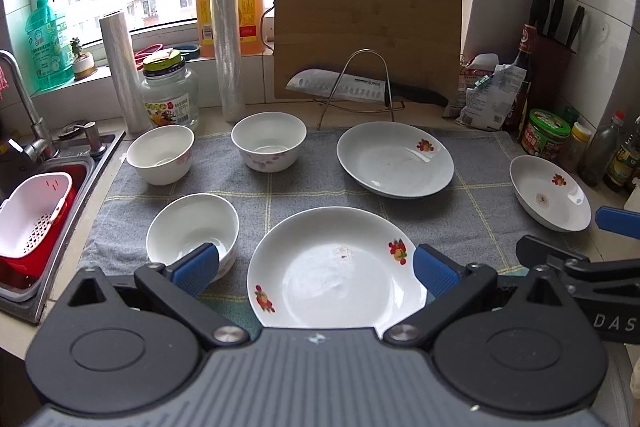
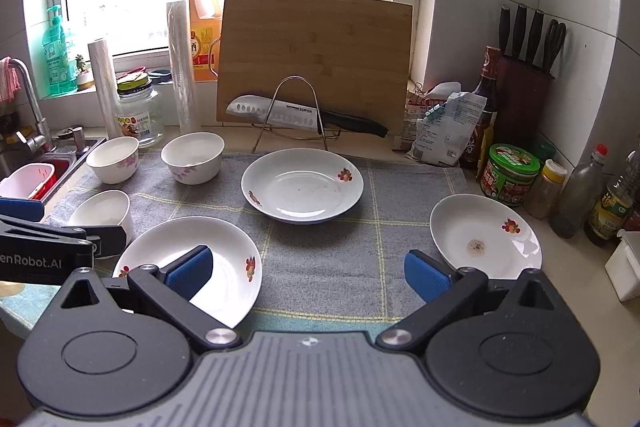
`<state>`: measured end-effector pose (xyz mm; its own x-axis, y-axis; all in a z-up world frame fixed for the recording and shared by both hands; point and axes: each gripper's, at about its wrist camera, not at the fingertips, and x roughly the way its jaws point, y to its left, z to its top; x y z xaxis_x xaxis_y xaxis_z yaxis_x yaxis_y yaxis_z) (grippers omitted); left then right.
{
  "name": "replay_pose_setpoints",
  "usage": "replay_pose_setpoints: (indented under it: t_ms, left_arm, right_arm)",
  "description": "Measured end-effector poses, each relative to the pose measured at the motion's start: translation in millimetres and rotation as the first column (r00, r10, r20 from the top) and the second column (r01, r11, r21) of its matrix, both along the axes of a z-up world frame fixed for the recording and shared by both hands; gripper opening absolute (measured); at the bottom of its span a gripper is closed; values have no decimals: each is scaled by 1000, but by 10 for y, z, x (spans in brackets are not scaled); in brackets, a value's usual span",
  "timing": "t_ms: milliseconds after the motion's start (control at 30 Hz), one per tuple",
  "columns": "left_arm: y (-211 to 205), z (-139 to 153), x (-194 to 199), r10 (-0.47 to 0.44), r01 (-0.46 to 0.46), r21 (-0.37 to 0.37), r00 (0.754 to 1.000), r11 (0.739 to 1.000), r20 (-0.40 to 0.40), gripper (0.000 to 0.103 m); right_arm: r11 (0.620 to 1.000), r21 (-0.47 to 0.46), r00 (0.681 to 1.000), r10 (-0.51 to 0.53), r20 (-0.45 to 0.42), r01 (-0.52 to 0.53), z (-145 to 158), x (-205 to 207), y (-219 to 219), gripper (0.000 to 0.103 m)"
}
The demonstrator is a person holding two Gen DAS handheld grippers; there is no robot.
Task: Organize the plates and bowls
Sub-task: 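Move the left gripper past the large plate toward the stained white plate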
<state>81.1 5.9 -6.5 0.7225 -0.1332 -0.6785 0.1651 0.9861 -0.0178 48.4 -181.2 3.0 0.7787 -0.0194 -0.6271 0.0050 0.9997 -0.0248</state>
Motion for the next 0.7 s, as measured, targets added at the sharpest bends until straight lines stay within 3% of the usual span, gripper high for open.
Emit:
replay_pose_setpoints:
  t_ms: [200,433,633,700]
  left_arm:
    - [22,-41,260,-93,93,-29,996,995,4,102]
    - [11,-155,575,-205,200,-77,977,977,-52,102]
    - [-119,-221,658,-279,279,-36,960,960,-5,102]
    - [-176,-233,689,-301,300,-54,954,952,-8,102]
  right_arm:
    - [999,-4,999,-41,7,41,-40,167,-7,103]
    - [993,-35,994,-110,-2,110,-91,266,-31,103]
    - [982,-48,983,-182,-22,181,-132,223,-158,103]
    - [977,-57,978,-205,-27,203,-147,204,-218,103]
